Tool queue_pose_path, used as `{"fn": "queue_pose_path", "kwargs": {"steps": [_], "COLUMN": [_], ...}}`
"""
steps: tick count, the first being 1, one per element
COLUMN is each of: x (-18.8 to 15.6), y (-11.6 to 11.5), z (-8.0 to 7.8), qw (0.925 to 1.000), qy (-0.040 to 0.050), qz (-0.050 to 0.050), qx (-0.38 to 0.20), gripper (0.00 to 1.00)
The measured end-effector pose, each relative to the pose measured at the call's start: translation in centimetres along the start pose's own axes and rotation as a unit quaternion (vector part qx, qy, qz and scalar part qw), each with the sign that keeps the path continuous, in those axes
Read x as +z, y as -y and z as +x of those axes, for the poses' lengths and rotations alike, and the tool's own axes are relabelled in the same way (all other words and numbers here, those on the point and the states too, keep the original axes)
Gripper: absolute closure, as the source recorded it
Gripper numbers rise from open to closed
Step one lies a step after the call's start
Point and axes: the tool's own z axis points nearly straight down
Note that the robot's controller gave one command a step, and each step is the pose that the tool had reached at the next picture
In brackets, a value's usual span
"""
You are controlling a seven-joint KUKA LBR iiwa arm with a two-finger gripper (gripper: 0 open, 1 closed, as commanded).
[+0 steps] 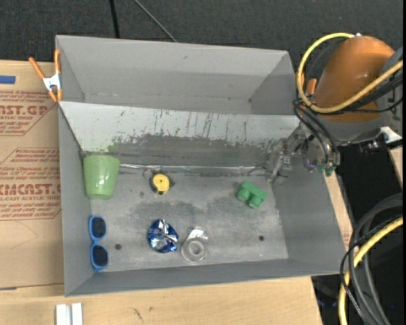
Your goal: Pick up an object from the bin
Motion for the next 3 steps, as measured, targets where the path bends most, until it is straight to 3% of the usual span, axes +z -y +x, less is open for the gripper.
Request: {"fn": "queue_pose_path", "kwargs": {"steps": [1,2,3], "x": [0.5,12.0,11.4], "y": [0.0,0.4,0.4], "z": [0.1,1.4,1.1], "qw": [1.0000,1.0000,1.0000], "qy": [-0.0036,-0.0085,-0.0045], "qz": [0.000,0.001,0.001], "qx": [0.000,0.001,0.001], "gripper": [0.00,0.00,1.00]}}
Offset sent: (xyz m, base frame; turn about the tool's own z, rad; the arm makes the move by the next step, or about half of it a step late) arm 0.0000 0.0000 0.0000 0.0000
